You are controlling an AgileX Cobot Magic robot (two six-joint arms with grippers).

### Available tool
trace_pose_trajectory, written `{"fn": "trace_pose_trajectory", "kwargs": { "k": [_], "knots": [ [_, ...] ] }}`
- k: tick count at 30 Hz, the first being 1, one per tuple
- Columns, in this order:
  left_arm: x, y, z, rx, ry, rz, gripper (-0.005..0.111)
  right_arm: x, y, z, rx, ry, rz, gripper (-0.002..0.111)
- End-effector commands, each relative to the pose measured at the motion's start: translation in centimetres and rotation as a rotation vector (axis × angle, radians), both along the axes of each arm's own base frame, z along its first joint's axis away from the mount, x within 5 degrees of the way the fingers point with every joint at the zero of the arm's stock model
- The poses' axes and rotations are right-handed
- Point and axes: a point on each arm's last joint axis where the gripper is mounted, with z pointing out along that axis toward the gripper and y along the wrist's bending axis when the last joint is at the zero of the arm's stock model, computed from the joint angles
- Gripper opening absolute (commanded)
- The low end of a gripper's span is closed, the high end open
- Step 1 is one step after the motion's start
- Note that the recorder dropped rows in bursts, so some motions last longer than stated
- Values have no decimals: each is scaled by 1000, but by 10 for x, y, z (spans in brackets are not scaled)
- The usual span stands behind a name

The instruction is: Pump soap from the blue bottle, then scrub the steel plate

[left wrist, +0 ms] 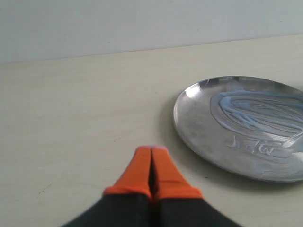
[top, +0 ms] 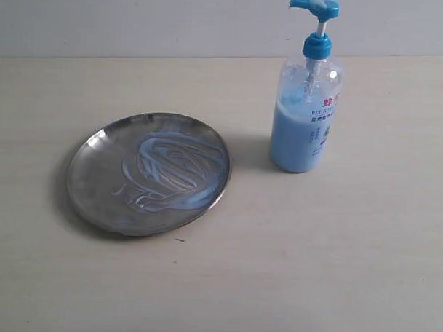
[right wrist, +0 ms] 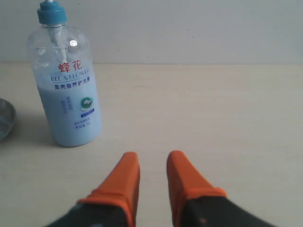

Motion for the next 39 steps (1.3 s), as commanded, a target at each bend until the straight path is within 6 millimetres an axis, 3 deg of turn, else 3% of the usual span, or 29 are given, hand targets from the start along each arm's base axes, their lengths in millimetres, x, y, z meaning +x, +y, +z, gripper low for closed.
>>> {"fn": "trace_pose_trajectory", "kwargs": {
  "k": [1, 24, 35, 39],
  "knots": [
    [0, 0, 0, -2, -8, -5, 0, 0, 0, -1, 2, -6, -6, 24],
    [0, 0, 0, -2, -8, -5, 0, 0, 0, -1, 2, -10, -6, 24],
    [0, 0, 0, -2, -8, -5, 0, 3, 0, 25, -17, -297, -4, 24],
    [0, 0, 0, -2, -8, -5, 0, 2, 0, 28, -19, -329, -3, 24]
  ]
}}
